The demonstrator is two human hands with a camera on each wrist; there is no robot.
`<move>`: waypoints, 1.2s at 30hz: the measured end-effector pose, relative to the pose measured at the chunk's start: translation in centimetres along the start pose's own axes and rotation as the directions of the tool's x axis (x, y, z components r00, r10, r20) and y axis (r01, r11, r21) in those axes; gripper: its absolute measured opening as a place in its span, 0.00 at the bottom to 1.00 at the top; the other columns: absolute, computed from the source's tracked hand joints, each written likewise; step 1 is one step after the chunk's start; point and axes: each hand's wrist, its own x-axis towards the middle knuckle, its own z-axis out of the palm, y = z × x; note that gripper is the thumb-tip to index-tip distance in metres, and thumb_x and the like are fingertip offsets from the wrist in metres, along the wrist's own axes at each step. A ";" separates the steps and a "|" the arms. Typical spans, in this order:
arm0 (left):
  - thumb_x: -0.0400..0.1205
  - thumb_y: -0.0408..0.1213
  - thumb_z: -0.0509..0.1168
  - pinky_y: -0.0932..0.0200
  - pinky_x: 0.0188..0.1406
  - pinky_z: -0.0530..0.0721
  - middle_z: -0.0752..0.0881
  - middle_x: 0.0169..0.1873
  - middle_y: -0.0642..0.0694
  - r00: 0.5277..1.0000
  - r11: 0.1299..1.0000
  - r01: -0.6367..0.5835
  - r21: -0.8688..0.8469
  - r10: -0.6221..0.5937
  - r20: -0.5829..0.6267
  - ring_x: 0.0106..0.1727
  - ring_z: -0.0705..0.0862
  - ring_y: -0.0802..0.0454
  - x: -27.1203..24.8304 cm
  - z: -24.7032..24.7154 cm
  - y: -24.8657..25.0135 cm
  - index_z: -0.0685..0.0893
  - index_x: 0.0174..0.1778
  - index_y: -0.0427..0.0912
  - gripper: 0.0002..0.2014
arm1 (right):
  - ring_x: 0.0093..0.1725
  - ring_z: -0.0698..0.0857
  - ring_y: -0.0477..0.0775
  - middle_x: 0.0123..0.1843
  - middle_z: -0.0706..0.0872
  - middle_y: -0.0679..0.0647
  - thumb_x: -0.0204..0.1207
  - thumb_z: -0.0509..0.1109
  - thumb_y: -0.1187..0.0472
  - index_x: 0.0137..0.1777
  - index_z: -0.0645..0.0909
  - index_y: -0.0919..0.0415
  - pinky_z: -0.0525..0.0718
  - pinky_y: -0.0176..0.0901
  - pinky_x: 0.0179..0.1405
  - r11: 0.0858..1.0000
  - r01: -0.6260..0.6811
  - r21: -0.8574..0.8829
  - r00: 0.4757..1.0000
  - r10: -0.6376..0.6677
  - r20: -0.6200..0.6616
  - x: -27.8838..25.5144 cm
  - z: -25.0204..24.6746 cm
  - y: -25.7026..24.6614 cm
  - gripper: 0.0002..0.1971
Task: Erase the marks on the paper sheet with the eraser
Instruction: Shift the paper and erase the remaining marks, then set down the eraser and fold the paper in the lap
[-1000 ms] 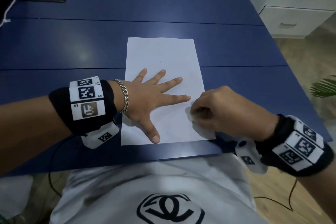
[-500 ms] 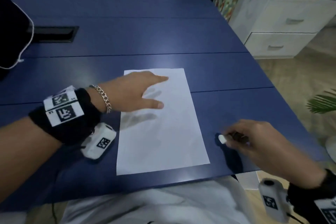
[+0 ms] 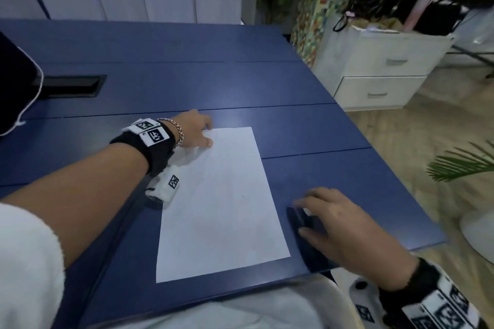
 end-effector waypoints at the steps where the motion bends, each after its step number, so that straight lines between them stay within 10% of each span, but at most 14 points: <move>1: 0.83 0.51 0.77 0.54 0.63 0.77 0.75 0.62 0.45 1.000 1.000 0.013 0.006 -0.013 0.003 0.68 0.81 0.41 0.2 0.0 0.0 0.80 0.75 0.45 0.27 | 0.71 0.77 0.38 0.71 0.76 0.30 0.83 0.73 0.43 0.76 0.79 0.38 0.79 0.33 0.71 0.997 0.048 0.067 0.998 -0.049 0.027 -0.6 0.2 -1.2 0.22; 5: 0.77 0.55 0.82 0.49 0.66 0.82 0.78 0.64 0.43 0.998 0.998 0.058 0.034 -0.058 -0.002 0.68 0.83 0.38 0.9 -0.4 0.2 0.80 0.73 0.45 0.33 | 0.79 0.69 0.31 0.79 0.72 0.27 0.84 0.68 0.39 0.82 0.74 0.35 0.72 0.27 0.77 0.960 0.181 0.213 0.972 -0.208 0.112 -2.0 2.4 -5.7 0.26; 8: 0.72 0.59 0.84 0.44 0.68 0.84 0.83 0.68 0.43 0.993 0.993 0.113 0.030 -0.114 0.026 0.66 0.84 0.40 1.2 -0.8 0.1 0.81 0.70 0.45 0.36 | 0.80 0.74 0.42 0.81 0.74 0.33 0.82 0.62 0.41 0.82 0.72 0.34 0.77 0.42 0.78 0.950 0.247 0.192 0.954 -0.274 0.125 -1.9 4.0 -7.1 0.27; 16: 0.76 0.56 0.82 0.51 0.60 0.79 0.82 0.63 0.47 0.989 0.992 0.127 -0.017 -0.126 0.078 0.66 0.82 0.41 0.4 -1.6 0.5 0.80 0.70 0.42 0.33 | 0.57 0.86 0.42 0.65 0.86 0.33 0.69 0.68 0.43 0.68 0.82 0.35 0.90 0.36 0.48 0.965 0.260 0.029 0.965 -0.261 0.023 -2.2 5.8 -8.0 0.25; 25: 0.73 0.50 0.86 0.51 0.52 0.81 0.82 0.58 0.50 0.989 0.988 0.093 -0.120 -0.078 0.125 0.59 0.83 0.43 1.1 -2.1 -0.3 0.77 0.65 0.49 0.31 | 0.56 0.84 0.41 0.65 0.85 0.32 0.70 0.70 0.43 0.68 0.81 0.33 0.86 0.34 0.51 0.964 0.262 -0.041 0.965 -0.262 -0.003 -2.0 6.3 -8.0 0.24; 30: 0.83 0.40 0.75 0.50 0.59 0.84 0.91 0.55 0.48 0.988 0.976 -0.014 -0.218 0.048 0.150 0.56 0.88 0.45 1.1 -3.0 -1.6 0.90 0.55 0.52 0.06 | 0.56 0.84 0.41 0.61 0.84 0.32 0.68 0.74 0.44 0.61 0.83 0.34 0.83 0.33 0.51 0.962 0.273 -0.032 0.961 -0.274 -0.047 -2.0 6.7 -7.8 0.20; 36: 0.77 0.34 0.75 0.39 0.59 0.90 0.95 0.51 0.41 0.972 0.904 -0.002 -0.427 0.102 0.212 0.47 0.92 0.42 -1.8 -2.8 -4.4 0.93 0.52 0.48 0.10 | 0.60 0.83 0.40 0.61 0.84 0.32 0.71 0.76 0.45 0.58 0.82 0.35 0.77 0.33 0.54 0.960 0.279 -0.003 0.953 -0.277 -0.122 -2.5 7.1 -7.0 0.15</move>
